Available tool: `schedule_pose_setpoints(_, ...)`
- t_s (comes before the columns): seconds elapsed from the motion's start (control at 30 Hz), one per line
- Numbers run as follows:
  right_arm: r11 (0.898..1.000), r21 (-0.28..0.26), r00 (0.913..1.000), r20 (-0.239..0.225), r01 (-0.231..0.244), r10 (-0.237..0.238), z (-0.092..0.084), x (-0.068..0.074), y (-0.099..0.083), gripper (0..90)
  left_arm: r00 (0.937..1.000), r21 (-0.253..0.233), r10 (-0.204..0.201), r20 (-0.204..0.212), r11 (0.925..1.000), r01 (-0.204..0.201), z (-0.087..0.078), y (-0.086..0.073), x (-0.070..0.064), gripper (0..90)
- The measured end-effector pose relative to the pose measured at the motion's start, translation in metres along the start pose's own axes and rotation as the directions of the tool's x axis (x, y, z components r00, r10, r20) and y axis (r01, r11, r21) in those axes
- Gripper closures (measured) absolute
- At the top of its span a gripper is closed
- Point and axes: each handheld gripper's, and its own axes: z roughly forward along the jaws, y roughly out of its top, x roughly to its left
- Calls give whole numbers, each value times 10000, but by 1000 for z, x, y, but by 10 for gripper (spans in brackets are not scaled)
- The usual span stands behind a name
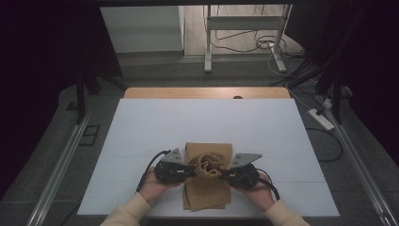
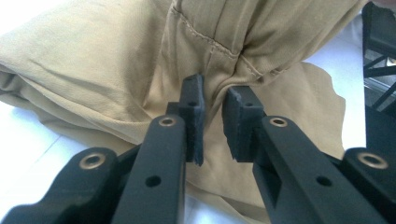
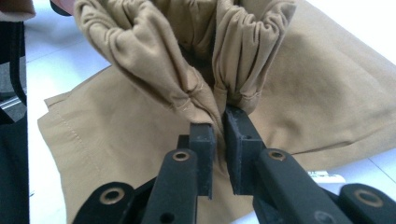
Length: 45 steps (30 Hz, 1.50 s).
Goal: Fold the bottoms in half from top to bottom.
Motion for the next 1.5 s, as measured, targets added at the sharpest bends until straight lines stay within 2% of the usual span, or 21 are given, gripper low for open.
schedule_pose_setpoints(0.13, 10000, -45, 10000, -14, 27, -27, -3, 2, -2, 717, 9999, -31, -99, -124, 9999, 99, -3, -3, 0, 661)
schedule_pose_setpoints(0.23, 9999, -98, 9999, 114, -27, 28, -7, 2, -3, 596, 9989, -64, -262, -380, 9996, 260, -7, -7, 1, 510)
schedule_pose_setpoints(0.4, 9986, -360, 9988, 283, -379, 389, -19, -1, -7, 520, 9972, -138, -442, -608, 9990, 435, -18, -14, 3, 418)
schedule_pose_setpoints(0.57, 9960, -617, 9963, 536, -639, 673, -28, -6, -9, 500, 9931, -347, -761, -896, 9967, 732, -27, -19, 7, 398)
schedule_pose_setpoints(0.8, 9946, -677, 9926, 880, -784, 842, -30, -14, -8, 464, 9877, -597, -1047, -1163, 9934, 983, -29, -13, 12, 332)
schedule_pose_setpoints(1.2, 9927, -320, 9855, 1209, -1162, 1192, -17, -31, -1, 398, 9747, -913, -1795, -1328, 9815, 1683, -24, 3, 32, 301)
schedule_pose_setpoints(1.3, 9933, -215, 9852, 1265, -1139, 1157, -13, -35, 3, 396, 9710, -855, -1977, -1346, 9786, 1874, -22, 8, 38, 298)
schedule_pose_setpoints(1.5, 9940, -107, 9834, 1445, -1090, 1094, -4, -43, 12, 393, 9635, -645, -2110, -1648, 9771, 2029, -15, 16, 48, 294)
